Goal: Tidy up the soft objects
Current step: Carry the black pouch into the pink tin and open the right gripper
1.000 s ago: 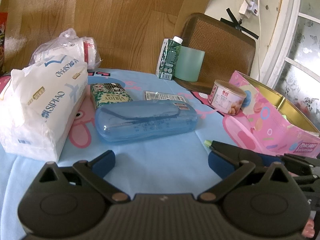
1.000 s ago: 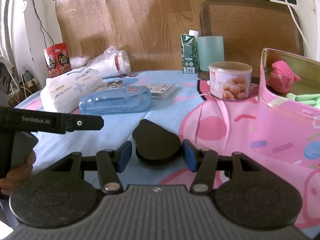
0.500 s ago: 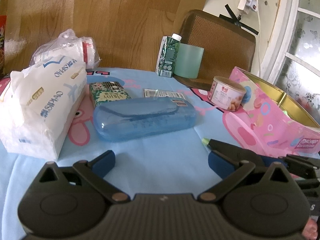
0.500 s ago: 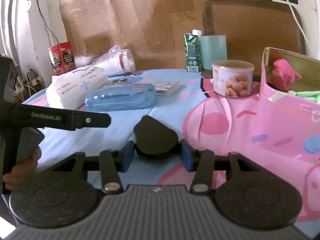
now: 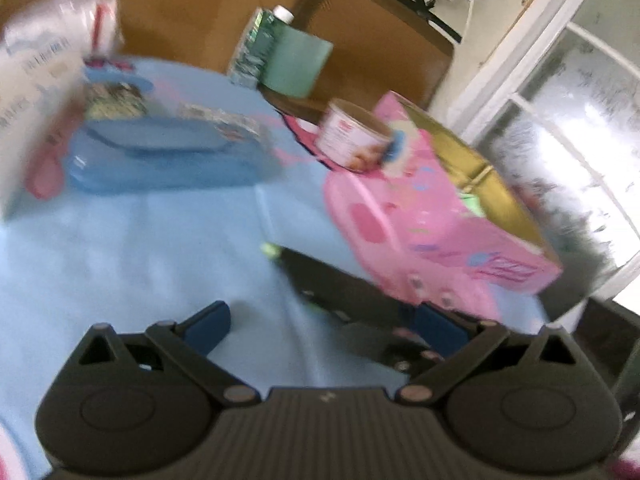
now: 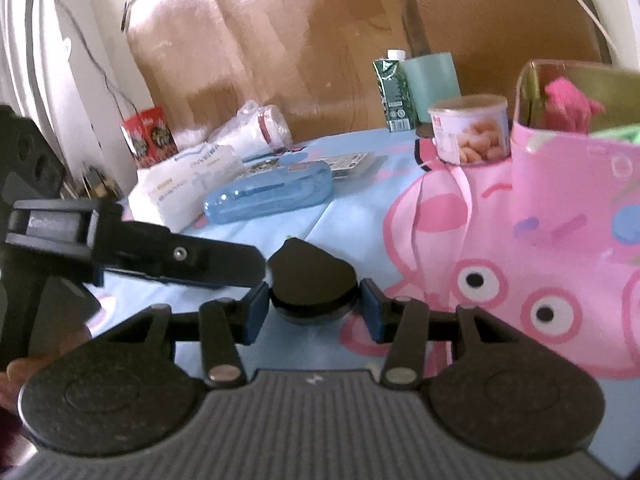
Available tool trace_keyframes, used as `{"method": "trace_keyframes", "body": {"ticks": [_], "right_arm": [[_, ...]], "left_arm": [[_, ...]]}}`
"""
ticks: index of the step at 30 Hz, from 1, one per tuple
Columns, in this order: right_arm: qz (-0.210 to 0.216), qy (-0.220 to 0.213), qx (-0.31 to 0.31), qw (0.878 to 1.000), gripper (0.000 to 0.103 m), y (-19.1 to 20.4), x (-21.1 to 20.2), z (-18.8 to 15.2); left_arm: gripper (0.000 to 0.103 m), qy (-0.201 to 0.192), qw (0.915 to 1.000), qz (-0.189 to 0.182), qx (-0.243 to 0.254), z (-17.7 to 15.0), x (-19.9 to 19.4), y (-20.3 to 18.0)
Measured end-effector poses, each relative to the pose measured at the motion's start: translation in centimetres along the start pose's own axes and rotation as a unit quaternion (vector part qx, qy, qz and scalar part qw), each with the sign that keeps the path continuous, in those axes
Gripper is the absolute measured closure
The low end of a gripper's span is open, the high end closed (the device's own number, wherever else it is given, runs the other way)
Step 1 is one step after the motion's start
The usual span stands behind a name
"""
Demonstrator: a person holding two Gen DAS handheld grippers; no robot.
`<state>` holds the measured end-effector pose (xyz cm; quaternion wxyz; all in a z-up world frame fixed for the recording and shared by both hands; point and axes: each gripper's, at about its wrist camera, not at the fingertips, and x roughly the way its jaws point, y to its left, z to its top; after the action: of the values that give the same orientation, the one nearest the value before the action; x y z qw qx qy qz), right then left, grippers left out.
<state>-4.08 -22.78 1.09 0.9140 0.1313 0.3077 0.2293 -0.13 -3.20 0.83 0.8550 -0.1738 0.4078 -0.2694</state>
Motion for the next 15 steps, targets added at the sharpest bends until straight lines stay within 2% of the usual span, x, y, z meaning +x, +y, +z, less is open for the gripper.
{"method": "trace_keyframes", "body": {"ticks": [3,4,5,6,8,10,12,15], "right_arm": [[0.009,-0.003,0.01,1.0,0.051,0.0,-0.5,-0.4],[0.012,-0.004,0.012,1.0,0.051,0.0,-0.7,-0.5],[0.015,-0.005,0.013,1.0,0.051,0.0,-0.8,-0.6],[0.02,-0.007,0.016,1.0,0.051,0.0,-1.0,-0.7],[0.022,-0.014,0.02,0.999,0.051,-0.3,-1.4,-0.7],[0.026,-0.03,0.025,0.999,0.051,-0.7,-2.1,-0.4],[0.022,-0.054,0.022,0.998,0.051,-1.0,-3.2,0.0],[-0.01,-0.105,0.001,0.994,0.051,-1.3,-5.3,1.1]], "left_arm": [[0.009,0.007,0.9994,-0.023,-0.024,0.2,0.7,0.0],[0.017,0.01,0.9994,-0.023,-0.026,0.3,0.9,-0.1],[0.029,0.013,0.9994,-0.022,-0.025,0.4,1.2,-0.3],[0.033,0.019,0.9993,-0.019,-0.024,0.5,1.5,-0.6],[0.05,0.029,0.9993,-0.019,-0.016,0.7,2.0,-1.5],[0.056,0.037,0.9987,-0.034,0.001,1.2,2.4,-2.8],[0.056,0.036,0.9978,-0.046,0.031,2.0,2.6,-4.8],[0.056,0.029,0.9946,-0.051,0.086,3.5,3.4,-8.6]]}}
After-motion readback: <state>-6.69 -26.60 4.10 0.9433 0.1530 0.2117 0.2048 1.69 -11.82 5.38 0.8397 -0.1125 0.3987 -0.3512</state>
